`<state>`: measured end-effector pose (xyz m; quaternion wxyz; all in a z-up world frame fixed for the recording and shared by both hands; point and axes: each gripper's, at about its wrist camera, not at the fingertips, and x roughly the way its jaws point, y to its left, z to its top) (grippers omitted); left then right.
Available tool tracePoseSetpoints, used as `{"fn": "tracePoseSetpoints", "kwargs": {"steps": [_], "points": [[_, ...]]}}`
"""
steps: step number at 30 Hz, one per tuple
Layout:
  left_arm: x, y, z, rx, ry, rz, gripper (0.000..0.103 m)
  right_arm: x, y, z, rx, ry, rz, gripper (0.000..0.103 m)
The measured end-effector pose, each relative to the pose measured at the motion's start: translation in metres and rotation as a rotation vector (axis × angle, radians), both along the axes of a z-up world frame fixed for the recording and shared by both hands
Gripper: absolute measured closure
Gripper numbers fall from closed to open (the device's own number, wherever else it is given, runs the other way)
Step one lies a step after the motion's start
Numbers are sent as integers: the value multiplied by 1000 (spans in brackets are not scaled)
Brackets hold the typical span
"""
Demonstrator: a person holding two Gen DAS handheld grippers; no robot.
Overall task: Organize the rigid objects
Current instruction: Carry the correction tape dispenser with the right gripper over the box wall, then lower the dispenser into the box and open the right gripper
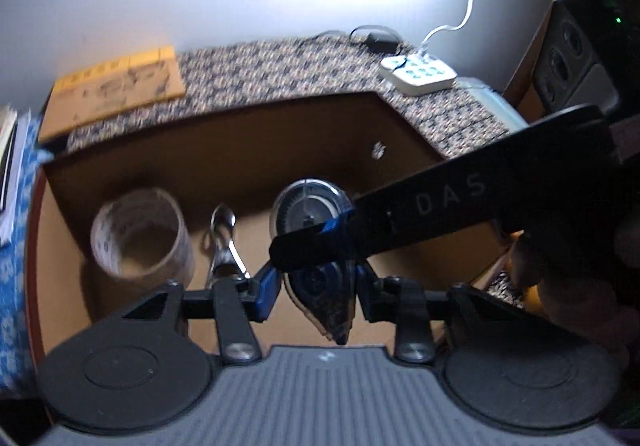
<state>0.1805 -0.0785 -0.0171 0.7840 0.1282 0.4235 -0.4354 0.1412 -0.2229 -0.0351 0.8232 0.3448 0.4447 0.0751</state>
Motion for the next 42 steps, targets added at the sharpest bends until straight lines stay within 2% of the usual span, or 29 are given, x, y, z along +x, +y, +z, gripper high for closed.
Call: {"fn": "tracePoseSetpoints", "kwargs": {"steps": [5, 9, 11, 18, 22, 28, 36, 42], "points": [[11, -1, -23, 77, 69, 29, 71, 13, 6, -18, -1, 89, 25, 103], [15, -3, -35, 133, 93, 40, 71, 19, 9, -25, -26, 139, 45, 103], [18, -3, -36, 140, 97, 50, 71, 21, 9, -25, -34, 152, 39, 99], [28, -1, -44, 202, 100, 86, 66, 19, -3, -31, 6, 139, -21, 98], [28, -4, -45, 228, 71, 92, 63, 11, -10, -30, 6, 119, -60, 98], [31, -1, -44, 200, 84, 97, 56, 0, -23, -21, -48, 102, -147, 97], [31, -3, -47, 195, 79, 81, 51, 1, -29, -25, -90, 146, -213, 97], [26, -2, -45, 170, 69, 72, 50, 8, -25, -26, -50, 133, -208, 96]]}}
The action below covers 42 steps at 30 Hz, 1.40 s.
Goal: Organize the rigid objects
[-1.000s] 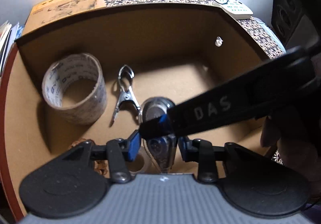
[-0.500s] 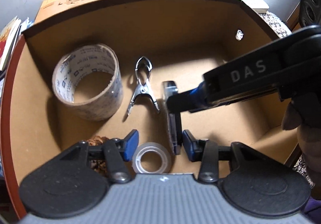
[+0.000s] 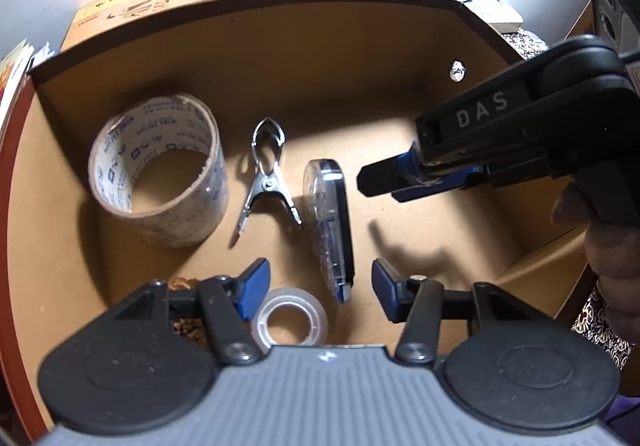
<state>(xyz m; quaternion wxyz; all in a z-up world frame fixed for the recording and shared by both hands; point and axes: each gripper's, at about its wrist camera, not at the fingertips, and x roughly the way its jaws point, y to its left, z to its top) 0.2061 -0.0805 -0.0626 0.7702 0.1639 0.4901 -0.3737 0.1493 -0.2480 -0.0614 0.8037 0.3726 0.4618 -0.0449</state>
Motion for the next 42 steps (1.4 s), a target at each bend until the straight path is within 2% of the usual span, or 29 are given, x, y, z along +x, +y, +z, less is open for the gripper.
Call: {"fn": "tracePoseSetpoints", "kwargs": {"steps": [5, 8, 14, 36, 39, 42], "points": [[0, 1, 1, -14, 0, -5, 50, 7, 13, -1, 85, -58, 84, 96], [-3, 2, 2, -14, -7, -9, 50, 8, 16, -5, 107, -68, 99, 96], [-5, 4, 5, -25, -13, -13, 49, 11, 19, -14, 227, -97, 140, 96], [1, 4, 2, 7, -11, 65, 48, 8, 25, -13, 143, -82, 113, 96], [0, 4, 3, 13, -19, 75, 48, 4, 27, -8, 93, -92, 83, 96], [1, 4, 3, 20, -30, 86, 48, -2, 30, 3, -23, -106, 66, 96]]}}
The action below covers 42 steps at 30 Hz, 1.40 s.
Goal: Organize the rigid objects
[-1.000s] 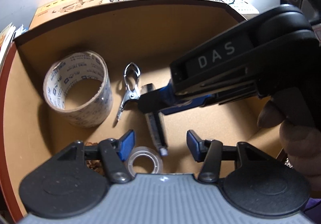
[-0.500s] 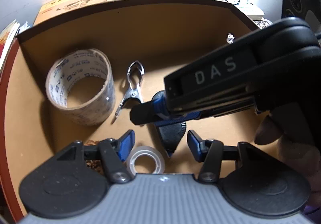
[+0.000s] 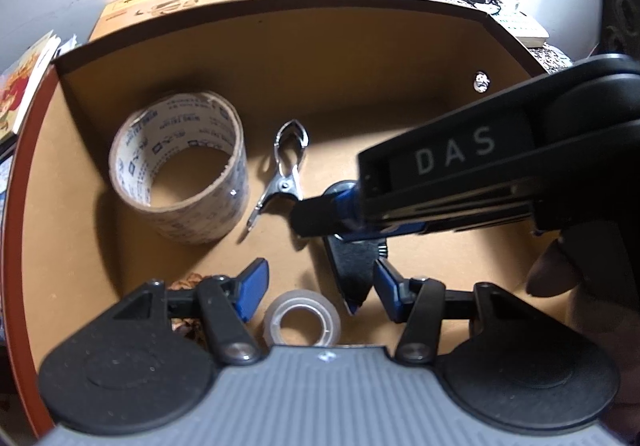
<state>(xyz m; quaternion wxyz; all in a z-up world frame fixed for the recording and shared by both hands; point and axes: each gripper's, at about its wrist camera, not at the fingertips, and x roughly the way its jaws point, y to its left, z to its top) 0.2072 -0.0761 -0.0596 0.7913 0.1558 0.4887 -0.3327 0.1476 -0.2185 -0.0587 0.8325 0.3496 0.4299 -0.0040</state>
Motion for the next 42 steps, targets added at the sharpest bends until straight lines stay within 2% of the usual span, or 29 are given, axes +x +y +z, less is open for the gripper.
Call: {"fn": "tracePoseSetpoints", "kwargs": {"steps": [4, 11, 19, 27, 30, 34, 42], "points": [[4, -2, 0, 25, 6, 16, 48, -14, -7, 13, -56, -32, -46, 96], [0, -4, 14, 50, -48, 55, 48, -47, -10, 31, -132, -78, -107, 96], [-27, 2, 45, 108, -191, 112, 47, -78, 2, 56, -213, -139, -127, 96], [-53, 19, 79, 122, -333, 177, 39, -110, 21, 78, -312, -196, -147, 96], [-61, 25, 88, 120, -339, 193, 37, -120, 25, 82, -334, -201, -133, 96], [-72, 29, 93, 135, -342, 214, 37, -129, 25, 83, -302, -186, -111, 95], [-93, 29, 88, 162, -284, 288, 36, -135, 26, 72, -311, -94, 0, 94]]}}
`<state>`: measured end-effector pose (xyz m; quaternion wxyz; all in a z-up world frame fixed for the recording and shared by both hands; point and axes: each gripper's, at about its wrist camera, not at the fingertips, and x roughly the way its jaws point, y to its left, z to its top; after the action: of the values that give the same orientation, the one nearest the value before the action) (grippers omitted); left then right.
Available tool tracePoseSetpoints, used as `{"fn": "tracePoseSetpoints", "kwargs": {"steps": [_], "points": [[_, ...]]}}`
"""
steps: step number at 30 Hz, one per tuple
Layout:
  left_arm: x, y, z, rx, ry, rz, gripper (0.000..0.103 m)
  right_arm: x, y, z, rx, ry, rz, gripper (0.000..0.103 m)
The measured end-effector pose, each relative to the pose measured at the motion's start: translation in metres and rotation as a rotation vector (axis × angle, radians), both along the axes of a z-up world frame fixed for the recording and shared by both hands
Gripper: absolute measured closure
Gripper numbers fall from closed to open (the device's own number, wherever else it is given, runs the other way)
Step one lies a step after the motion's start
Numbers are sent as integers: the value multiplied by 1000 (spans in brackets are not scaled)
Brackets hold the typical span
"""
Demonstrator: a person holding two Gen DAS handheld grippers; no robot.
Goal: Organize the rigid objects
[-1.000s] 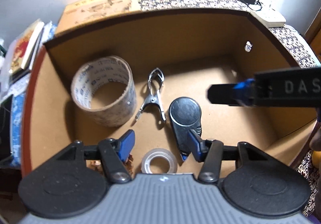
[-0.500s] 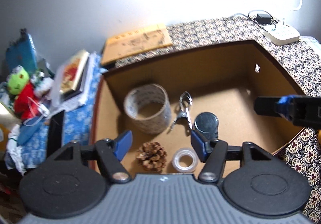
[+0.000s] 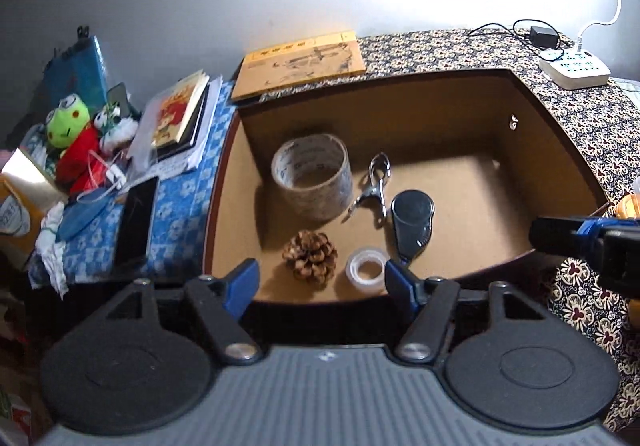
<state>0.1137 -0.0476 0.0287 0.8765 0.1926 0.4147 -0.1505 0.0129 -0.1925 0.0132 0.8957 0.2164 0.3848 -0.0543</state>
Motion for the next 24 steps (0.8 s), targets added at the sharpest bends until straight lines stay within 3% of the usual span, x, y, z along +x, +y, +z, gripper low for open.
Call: {"fn": "tracePoseSetpoints", "kwargs": {"steps": [5, 24], "points": [[-15, -11, -4, 32, -7, 63, 36, -9, -8, -4, -2, 51, 51, 94], [-59, -33, -22, 47, 112, 252, 36, -41, -32, -22, 61, 107, 224, 91]]}}
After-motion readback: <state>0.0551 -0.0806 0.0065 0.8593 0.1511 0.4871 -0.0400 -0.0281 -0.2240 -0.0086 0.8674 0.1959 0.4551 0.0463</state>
